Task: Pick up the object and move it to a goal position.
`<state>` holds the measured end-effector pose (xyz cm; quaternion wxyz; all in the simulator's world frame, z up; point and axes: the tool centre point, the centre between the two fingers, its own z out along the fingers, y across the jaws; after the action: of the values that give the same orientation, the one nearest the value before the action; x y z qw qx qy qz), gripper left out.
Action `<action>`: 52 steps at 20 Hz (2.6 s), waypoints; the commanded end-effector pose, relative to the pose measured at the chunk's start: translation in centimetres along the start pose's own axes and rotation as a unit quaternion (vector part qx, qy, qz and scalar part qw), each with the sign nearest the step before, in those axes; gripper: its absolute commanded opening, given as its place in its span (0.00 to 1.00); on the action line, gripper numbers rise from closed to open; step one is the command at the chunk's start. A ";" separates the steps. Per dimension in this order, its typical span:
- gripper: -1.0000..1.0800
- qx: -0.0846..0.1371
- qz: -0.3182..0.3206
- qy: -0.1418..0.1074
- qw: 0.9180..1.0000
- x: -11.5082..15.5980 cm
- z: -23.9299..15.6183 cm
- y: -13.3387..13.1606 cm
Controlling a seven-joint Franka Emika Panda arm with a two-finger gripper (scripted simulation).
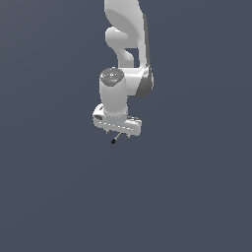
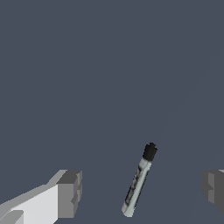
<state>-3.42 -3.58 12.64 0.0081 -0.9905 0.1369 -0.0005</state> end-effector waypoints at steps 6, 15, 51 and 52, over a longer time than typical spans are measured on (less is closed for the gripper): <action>0.96 -0.003 0.100 0.000 0.995 -3.3 4.0 1.3; 0.96 -0.007 0.168 0.002 0.986 -5.8 6.3 2.3; 0.00 -0.008 0.178 0.002 0.984 -6.2 11.6 2.6; 0.00 -0.008 0.178 0.002 0.984 -6.2 11.6 2.6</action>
<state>-10.07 -4.20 0.98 0.0001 -0.9503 0.3113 0.0001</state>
